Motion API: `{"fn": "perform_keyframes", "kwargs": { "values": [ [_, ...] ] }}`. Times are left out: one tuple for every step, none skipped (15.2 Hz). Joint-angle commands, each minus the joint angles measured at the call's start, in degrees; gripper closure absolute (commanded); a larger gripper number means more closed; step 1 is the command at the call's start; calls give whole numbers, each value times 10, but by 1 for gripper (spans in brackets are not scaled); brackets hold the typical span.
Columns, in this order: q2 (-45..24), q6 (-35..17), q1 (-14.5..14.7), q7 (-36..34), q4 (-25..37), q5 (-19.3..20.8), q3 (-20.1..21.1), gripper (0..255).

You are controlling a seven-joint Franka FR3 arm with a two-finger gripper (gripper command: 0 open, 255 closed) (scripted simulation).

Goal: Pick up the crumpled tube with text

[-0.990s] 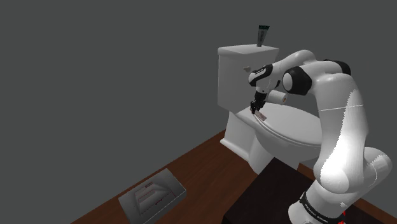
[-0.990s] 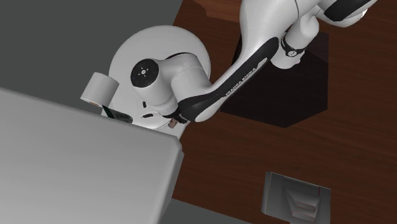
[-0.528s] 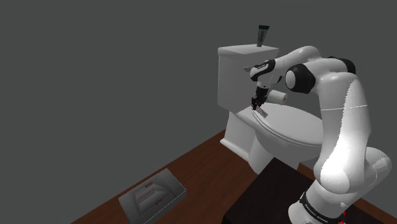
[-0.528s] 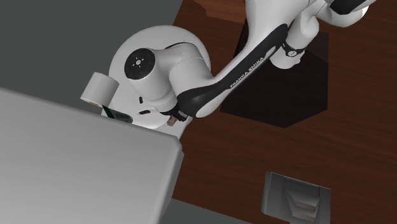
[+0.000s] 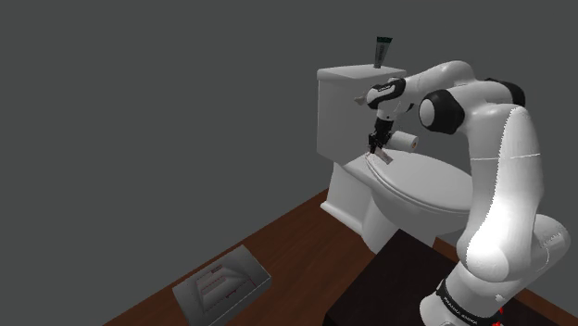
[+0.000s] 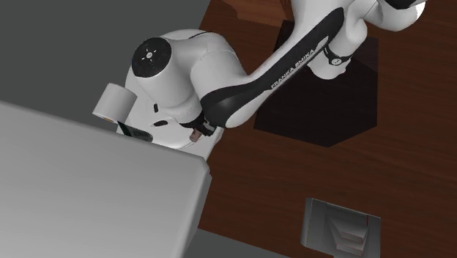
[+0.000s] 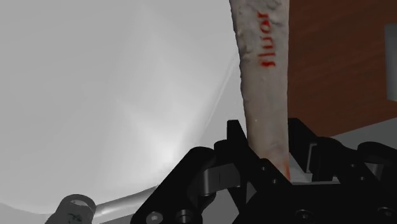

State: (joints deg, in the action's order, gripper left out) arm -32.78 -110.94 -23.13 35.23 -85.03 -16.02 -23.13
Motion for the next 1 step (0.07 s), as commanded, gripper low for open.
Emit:
{"fn": "perform_keyframes", "kwargs": {
  "values": [
    [1,4,0,-1,3,1,0,255]
  ]
}}
